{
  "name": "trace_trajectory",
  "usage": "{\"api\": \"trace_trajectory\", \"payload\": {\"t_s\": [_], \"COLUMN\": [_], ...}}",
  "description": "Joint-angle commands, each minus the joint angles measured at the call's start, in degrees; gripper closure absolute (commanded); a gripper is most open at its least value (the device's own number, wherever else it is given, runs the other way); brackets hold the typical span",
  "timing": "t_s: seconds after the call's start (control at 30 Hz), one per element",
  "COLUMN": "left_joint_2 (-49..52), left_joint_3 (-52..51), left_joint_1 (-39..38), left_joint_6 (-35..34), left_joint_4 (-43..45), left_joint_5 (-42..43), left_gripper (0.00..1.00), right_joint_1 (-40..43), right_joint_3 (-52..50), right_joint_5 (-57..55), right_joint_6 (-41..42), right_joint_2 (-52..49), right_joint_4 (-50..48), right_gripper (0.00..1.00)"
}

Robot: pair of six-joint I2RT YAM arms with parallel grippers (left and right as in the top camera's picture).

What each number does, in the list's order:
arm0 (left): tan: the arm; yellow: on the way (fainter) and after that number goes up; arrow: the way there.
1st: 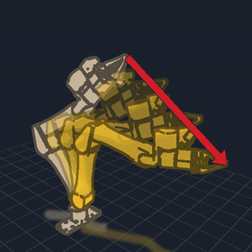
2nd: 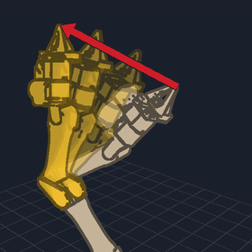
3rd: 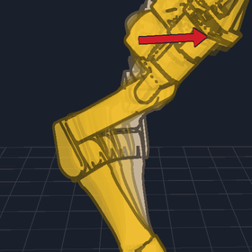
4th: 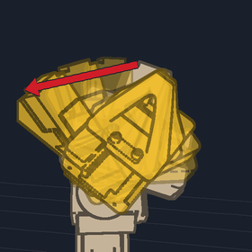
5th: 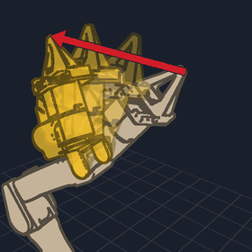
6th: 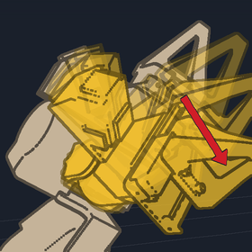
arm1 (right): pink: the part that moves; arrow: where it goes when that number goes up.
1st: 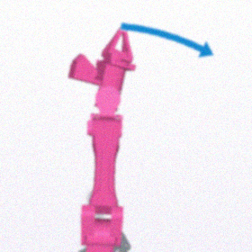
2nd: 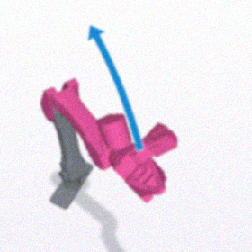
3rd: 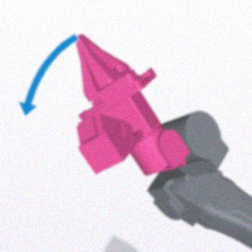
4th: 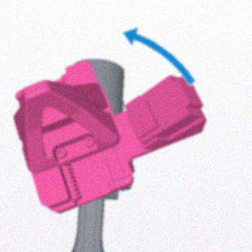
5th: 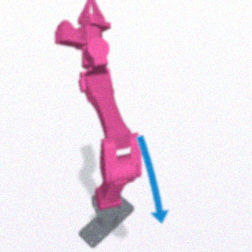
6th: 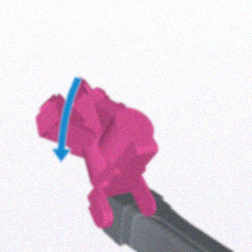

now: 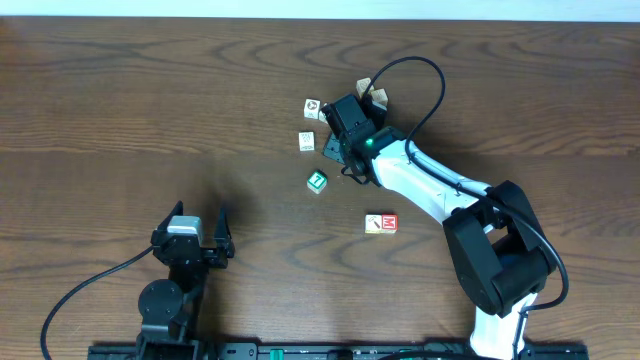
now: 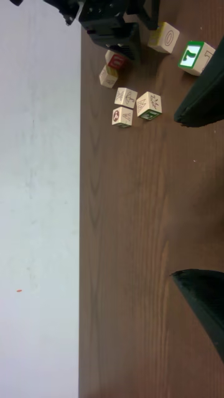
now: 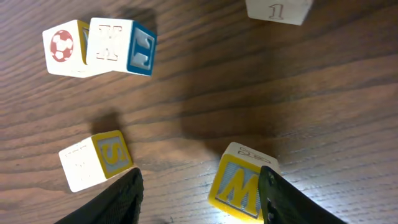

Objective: Lift 4 blocks
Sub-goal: 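Move right gripper toward the block cluster at the back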

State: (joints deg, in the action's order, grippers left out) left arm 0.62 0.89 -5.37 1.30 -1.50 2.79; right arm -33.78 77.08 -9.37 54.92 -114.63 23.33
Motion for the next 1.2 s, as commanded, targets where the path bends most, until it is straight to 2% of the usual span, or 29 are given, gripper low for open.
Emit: {"api": "trace_trajectory", "payload": {"t_s": [0.0,0.07,0.27,0.47,0.93,1.17], "left_joint_2": [-0.24,-0.24,-0.24,-0.24,-0.24,-0.24], "left_joint_3": [-0.66,-0.66,-0.66,-0.66,-0.66,-0.66], "left_joint_1": [-0.11,-0.11,-0.11,-0.11,-0.11,-0.11], "left_joint_6": [-0.31,-0.31,-0.31,-0.31,-0.31,-0.31], "left_joint_4": [-2.54,-2.54,-2.54,-2.54,-2.54,-2.54], "left_joint_5": [-0.90,-0.90,-0.90,-0.90,-0.90,-0.90], "left_gripper": [0.27,0.27,0.27,0.27,0.27,0.27], "right_joint_1": [-0.39,-0.39,-0.39,-0.42,-1.27,-1.25], "right_joint_3": [3.50,7.96,15.32,15.72,14.93,14.73], "right_joint_5": [1.36,1.16,-2.67,-4.33,-4.11,-2.91], "right_joint_6": [-4.72,-7.13,-6.58,0.39,2.97,2.67], "right_joint_2": [-0.46,-0.46,-0.46,-0.46,-0.94,-4.63], "right_joint_4": [0.57,4.85,14.67,20.72,23.52,23.04], "right_gripper": [0.39,0.37,0.39,0.43,0.42,0.43]}}
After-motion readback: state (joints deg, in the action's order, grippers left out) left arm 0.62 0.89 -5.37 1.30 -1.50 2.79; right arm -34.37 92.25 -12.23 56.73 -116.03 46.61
